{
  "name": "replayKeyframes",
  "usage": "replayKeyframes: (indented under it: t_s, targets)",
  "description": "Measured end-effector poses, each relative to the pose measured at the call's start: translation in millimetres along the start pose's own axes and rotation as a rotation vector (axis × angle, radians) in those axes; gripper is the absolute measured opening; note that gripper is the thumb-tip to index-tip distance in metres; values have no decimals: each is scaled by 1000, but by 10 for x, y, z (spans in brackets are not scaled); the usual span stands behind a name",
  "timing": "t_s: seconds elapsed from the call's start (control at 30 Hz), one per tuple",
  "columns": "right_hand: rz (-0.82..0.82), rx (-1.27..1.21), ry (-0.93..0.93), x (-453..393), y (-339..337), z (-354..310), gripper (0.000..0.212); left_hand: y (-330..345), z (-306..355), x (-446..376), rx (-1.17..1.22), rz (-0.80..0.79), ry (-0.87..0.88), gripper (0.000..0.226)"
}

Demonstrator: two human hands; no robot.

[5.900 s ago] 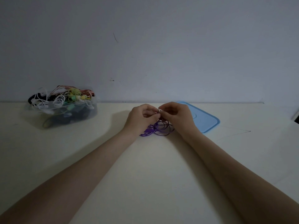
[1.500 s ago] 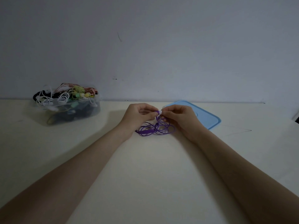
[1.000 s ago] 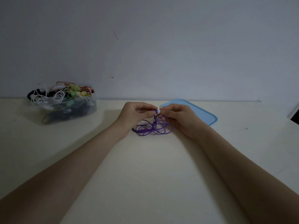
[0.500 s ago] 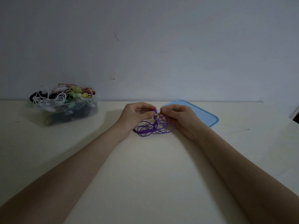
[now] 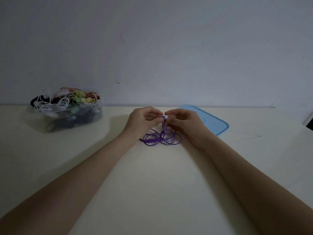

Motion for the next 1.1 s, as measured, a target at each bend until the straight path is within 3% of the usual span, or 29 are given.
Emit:
replayKeyframes:
  t_s: [0.4, 0.53, 0.6, 0.7, 0.77, 0.87, 1.0, 1.1]
  targets:
    - [3, 91, -44, 15, 24, -39, 9, 13, -3, -6, -111, -9, 25, 25]
    - [34, 104, -39, 12, 18, -16, 9, -34, 23, -24, -134, 47, -4, 12]
    - [54, 221, -37, -21, 29, -11, 9, -180, 46, -58, -142, 110, -46, 7]
    - [66, 599, -54, -65, 82, -86, 27, -412, 41, -85, -237, 145, -178, 7]
    - [88, 745, -34, -76, 103, -173, 32, -495, 34, -57, -321, 58, -317, 14]
    - [18, 986, 122, -58, 134, -359, 37, -487, 85, 22, -519, -255, -451, 27]
    - [-316, 1325, 375, 54, 306, -486, 74, -316, 193, 84, -776, -470, -328, 35]
    - [-375, 1368, 372, 139, 446, -436, 73, -230, 190, 94, -898, -446, -264, 34]
Point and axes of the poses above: each hand's wrist, its own x-axis away from the middle knuckle, its own y-axis out of the palm, z = x × y, the point moved 4 cm from there along -x, towards the middle knuckle, and after that the axes turned 9 degrees about -z, right-handed, at the moved point
